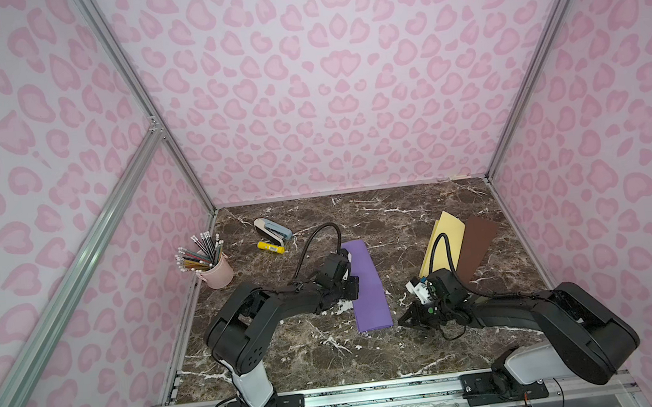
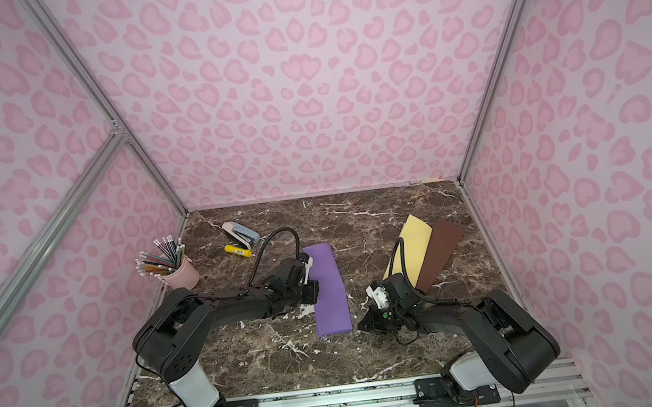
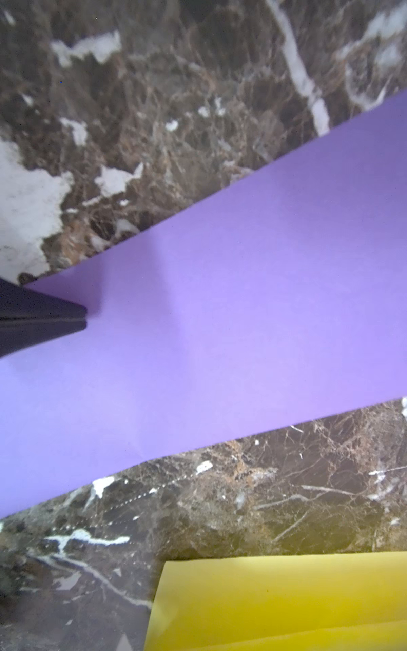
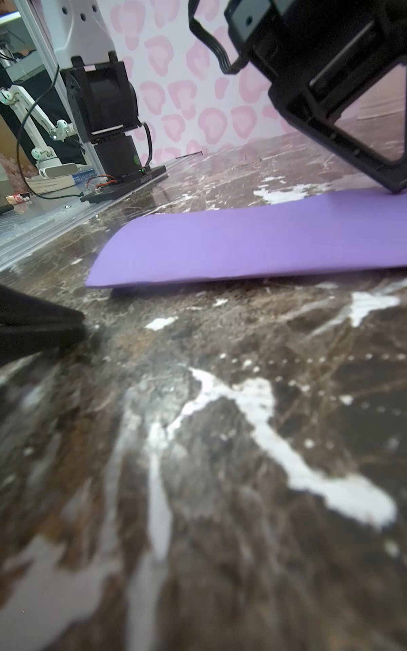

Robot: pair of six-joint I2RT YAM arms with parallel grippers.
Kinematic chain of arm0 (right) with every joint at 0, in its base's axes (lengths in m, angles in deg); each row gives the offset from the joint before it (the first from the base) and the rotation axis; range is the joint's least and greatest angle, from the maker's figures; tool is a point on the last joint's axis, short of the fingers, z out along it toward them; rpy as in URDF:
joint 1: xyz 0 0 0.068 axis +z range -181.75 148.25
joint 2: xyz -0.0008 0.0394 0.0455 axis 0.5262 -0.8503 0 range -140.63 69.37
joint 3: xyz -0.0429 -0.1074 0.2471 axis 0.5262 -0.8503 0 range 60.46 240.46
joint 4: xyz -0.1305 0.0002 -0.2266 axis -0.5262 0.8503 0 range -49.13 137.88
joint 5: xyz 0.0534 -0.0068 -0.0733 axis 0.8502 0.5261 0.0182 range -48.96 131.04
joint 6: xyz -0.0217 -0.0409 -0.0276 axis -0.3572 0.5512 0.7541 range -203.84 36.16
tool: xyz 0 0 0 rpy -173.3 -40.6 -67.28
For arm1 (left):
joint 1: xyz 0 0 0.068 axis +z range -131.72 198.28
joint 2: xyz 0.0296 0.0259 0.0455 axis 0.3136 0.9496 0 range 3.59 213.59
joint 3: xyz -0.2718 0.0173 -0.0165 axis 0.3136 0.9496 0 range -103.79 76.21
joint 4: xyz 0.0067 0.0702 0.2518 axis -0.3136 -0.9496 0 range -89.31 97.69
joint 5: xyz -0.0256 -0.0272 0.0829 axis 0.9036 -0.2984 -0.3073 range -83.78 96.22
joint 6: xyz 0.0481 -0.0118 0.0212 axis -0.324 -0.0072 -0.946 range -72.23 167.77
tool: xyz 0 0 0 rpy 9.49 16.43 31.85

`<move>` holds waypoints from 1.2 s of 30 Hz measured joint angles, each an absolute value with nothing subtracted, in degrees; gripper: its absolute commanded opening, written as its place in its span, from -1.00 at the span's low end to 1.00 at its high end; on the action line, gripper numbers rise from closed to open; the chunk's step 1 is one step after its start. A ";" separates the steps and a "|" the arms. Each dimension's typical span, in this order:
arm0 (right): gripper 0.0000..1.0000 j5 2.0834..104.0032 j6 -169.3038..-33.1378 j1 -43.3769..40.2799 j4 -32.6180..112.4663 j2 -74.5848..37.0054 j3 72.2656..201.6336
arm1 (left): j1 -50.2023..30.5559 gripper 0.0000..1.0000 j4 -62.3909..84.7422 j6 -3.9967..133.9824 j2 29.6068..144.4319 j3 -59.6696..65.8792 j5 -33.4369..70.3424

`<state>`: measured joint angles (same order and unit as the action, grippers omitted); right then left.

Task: Fold the rectangular paper in half along the long edge
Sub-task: Fold the paper at the center of the board.

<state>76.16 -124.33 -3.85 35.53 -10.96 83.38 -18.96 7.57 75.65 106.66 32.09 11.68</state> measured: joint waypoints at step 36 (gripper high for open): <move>-1.00 76.75 -116.85 -5.75 39.71 -35.16 119.46 | -19.11 -0.92 8.51 75.67 107.14 32.35 11.79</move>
<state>76.75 -116.85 -5.75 39.71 -35.16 119.46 -19.11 8.51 75.67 107.14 32.35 11.79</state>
